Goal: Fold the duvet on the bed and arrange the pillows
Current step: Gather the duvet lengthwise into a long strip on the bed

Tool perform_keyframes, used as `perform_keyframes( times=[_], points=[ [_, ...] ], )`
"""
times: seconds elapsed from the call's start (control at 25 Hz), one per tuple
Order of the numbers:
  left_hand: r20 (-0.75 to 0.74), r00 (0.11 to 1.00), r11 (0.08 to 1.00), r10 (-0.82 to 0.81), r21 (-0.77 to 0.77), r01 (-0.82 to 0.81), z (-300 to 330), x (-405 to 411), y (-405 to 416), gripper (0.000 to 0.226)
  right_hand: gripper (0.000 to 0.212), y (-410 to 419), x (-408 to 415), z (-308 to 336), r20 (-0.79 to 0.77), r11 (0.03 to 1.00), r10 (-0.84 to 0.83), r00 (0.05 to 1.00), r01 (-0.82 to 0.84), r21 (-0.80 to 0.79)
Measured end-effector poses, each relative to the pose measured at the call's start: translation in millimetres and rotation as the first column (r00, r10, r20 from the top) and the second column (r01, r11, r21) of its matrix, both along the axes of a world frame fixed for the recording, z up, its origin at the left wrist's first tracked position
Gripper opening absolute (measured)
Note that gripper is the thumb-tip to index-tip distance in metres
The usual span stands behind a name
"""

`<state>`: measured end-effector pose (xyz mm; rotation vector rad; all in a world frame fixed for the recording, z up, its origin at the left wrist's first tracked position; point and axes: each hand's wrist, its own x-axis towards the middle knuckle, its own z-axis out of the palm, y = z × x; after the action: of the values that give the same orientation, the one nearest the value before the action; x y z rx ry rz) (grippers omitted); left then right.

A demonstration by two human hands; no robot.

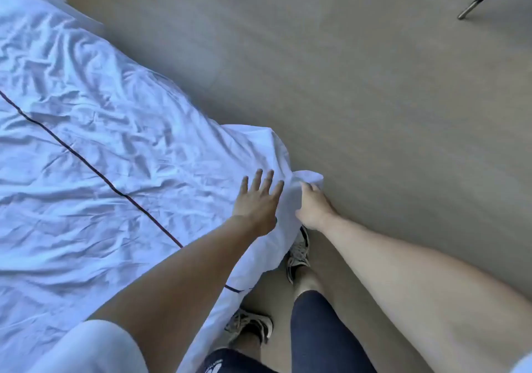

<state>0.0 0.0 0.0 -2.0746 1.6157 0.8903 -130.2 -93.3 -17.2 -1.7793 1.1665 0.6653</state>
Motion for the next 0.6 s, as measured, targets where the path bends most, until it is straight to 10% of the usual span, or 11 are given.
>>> perform_keyframes(
  times=[0.28,0.6],
  points=[
    [0.205,0.978,0.998,-0.043,-0.036,0.052,-65,-19,-31,0.064,0.065,1,6,-89,0.146,0.992,-0.084,0.986,0.096,-0.079],
    [0.092,0.980,0.949,0.176,-0.281,-0.144,-45,-23,-7,0.051,0.064,-3,1,-28,0.096,0.982,-0.190,0.977,0.187,0.034]
  ],
)
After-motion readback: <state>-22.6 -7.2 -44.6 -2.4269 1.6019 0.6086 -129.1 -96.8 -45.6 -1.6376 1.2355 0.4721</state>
